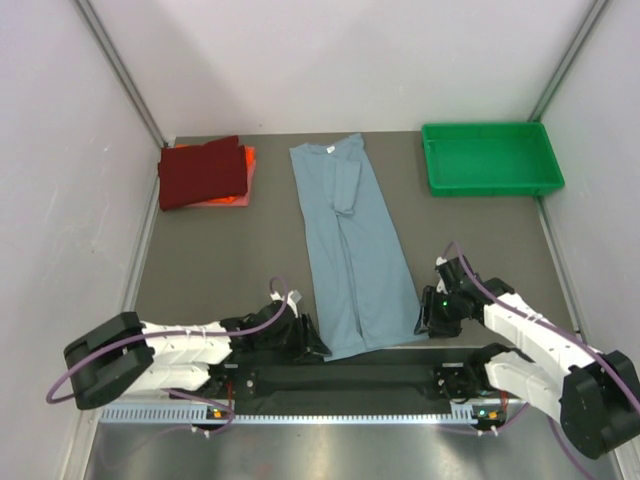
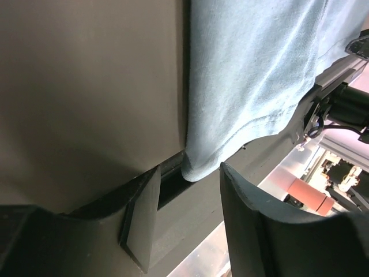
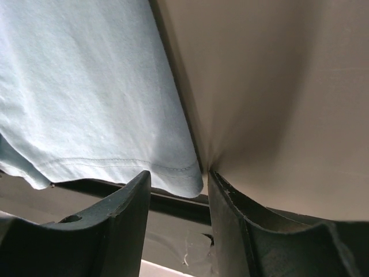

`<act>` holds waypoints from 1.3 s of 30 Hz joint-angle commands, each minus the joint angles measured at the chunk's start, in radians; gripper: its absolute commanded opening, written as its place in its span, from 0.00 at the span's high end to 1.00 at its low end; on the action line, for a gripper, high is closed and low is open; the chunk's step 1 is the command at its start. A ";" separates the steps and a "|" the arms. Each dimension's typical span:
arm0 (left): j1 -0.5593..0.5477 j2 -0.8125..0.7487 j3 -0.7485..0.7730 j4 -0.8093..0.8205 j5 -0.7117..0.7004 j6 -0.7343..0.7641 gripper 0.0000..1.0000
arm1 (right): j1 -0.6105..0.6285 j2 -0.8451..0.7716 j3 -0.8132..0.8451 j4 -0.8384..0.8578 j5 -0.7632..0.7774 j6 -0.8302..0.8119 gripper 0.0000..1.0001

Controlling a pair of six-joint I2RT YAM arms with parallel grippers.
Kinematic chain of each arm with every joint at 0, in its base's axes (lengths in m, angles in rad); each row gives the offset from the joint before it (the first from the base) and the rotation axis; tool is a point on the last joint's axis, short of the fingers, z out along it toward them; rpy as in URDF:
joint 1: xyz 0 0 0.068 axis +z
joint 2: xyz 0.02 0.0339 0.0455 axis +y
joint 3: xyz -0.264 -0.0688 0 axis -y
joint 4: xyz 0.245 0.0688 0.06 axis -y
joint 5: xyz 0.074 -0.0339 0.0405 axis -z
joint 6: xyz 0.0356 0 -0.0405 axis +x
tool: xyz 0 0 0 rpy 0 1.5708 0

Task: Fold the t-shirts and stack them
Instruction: Fold the tshirt

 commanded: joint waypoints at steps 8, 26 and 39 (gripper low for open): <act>-0.024 0.119 0.008 0.148 0.012 -0.037 0.53 | -0.012 -0.028 -0.009 0.003 0.027 0.009 0.56; -0.038 0.030 0.046 0.030 -0.040 -0.118 1.00 | -0.012 -0.083 -0.001 0.023 -0.032 0.012 0.96; 0.009 -0.056 0.120 -0.141 -0.083 -0.132 1.00 | -0.010 -0.055 0.108 0.014 0.027 -0.029 1.00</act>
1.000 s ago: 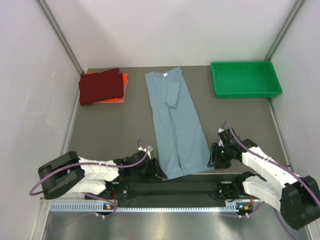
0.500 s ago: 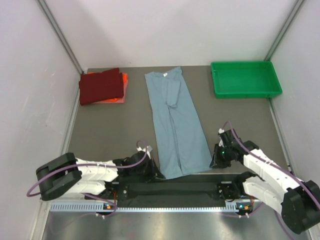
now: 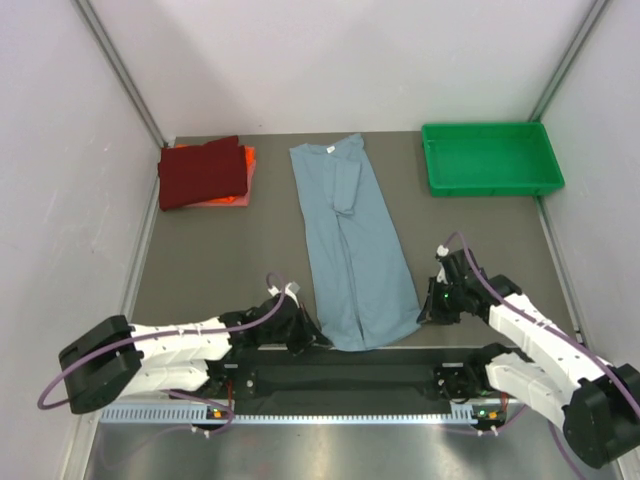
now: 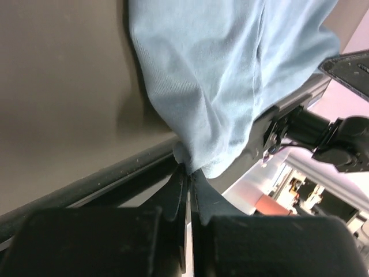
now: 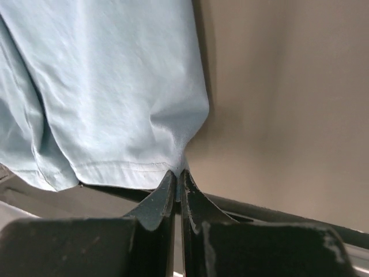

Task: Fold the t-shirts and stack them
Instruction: Fold the tshirt

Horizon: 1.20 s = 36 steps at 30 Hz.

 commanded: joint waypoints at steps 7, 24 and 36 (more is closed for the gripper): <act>0.110 -0.001 0.080 -0.098 0.018 0.041 1.00 | -0.012 0.064 0.123 0.052 0.052 -0.047 1.00; 0.570 0.447 0.591 -0.331 0.279 0.468 1.00 | -0.041 0.569 0.595 0.170 0.122 -0.200 1.00; 0.750 0.712 0.953 -0.500 0.284 0.649 1.00 | -0.072 0.946 1.036 0.129 0.165 -0.246 1.00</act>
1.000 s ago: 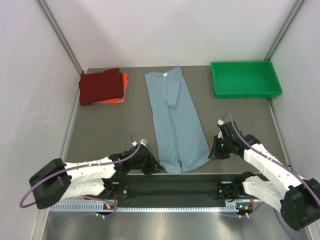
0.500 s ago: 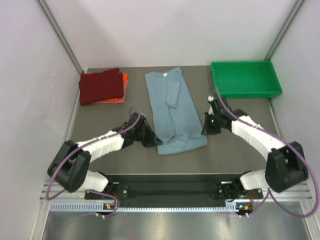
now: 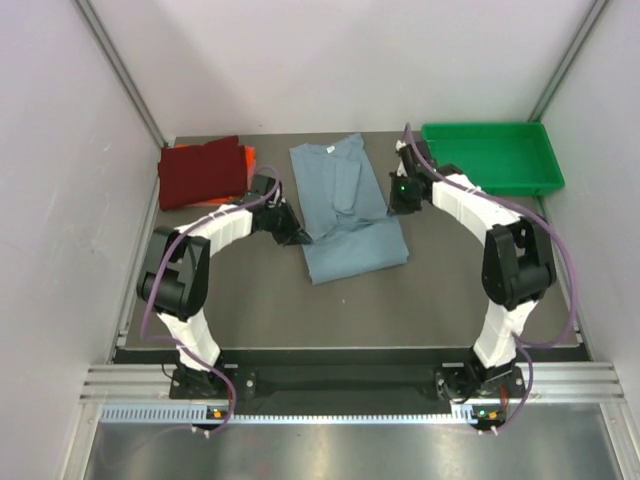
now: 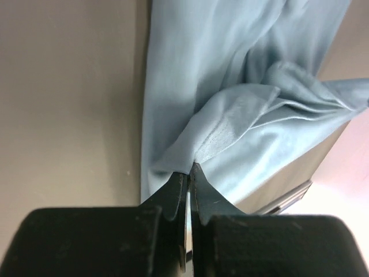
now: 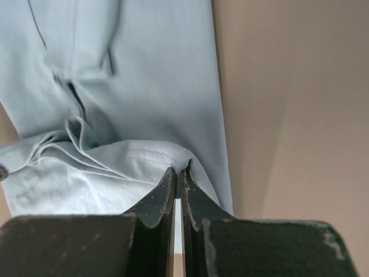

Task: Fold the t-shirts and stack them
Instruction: Fold the tshirt

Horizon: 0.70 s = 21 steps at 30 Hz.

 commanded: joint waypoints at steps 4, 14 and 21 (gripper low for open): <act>0.067 0.064 0.103 -0.013 0.107 0.087 1.00 | -0.027 0.111 0.196 -0.034 0.024 -0.032 1.00; 0.081 0.169 0.231 0.026 0.155 0.121 1.00 | -0.057 0.227 0.293 -0.020 -0.034 -0.021 1.00; 0.095 0.219 0.298 0.020 0.127 0.105 1.00 | -0.083 0.263 0.322 0.011 -0.062 -0.023 1.00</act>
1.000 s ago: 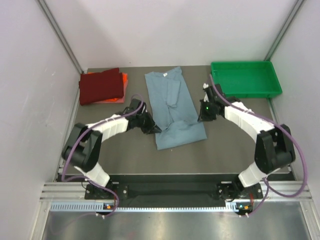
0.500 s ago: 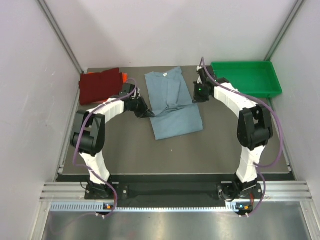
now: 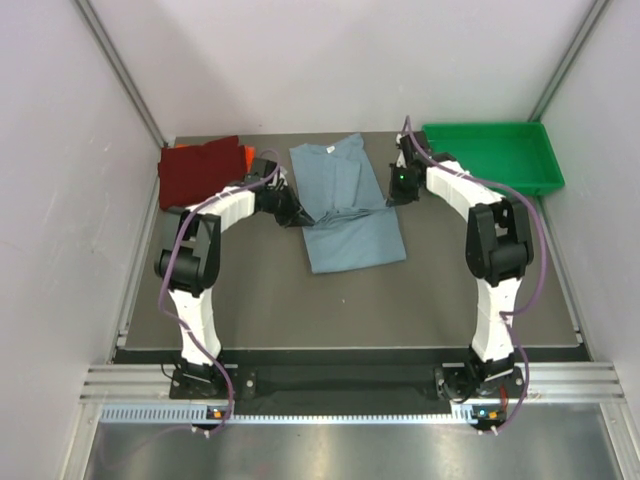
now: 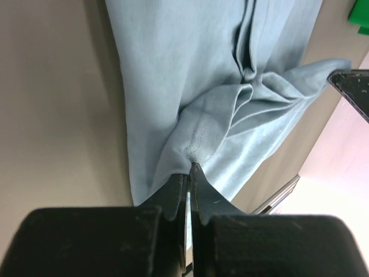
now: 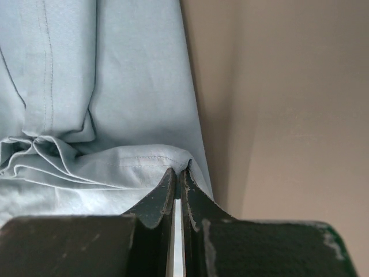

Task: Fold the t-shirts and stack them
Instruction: Fold the tshirt

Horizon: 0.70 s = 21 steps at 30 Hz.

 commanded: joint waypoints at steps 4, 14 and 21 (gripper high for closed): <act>0.022 0.038 0.067 -0.002 -0.028 -0.004 1.00 | -0.033 0.025 0.079 0.055 -0.049 -0.008 1.00; 0.047 0.001 0.018 0.174 0.000 -0.067 1.00 | -0.044 0.073 0.105 0.092 -0.105 0.004 1.00; 0.062 -0.010 -0.008 0.200 -0.022 -0.095 1.00 | -0.045 0.053 0.093 0.121 -0.109 0.015 1.00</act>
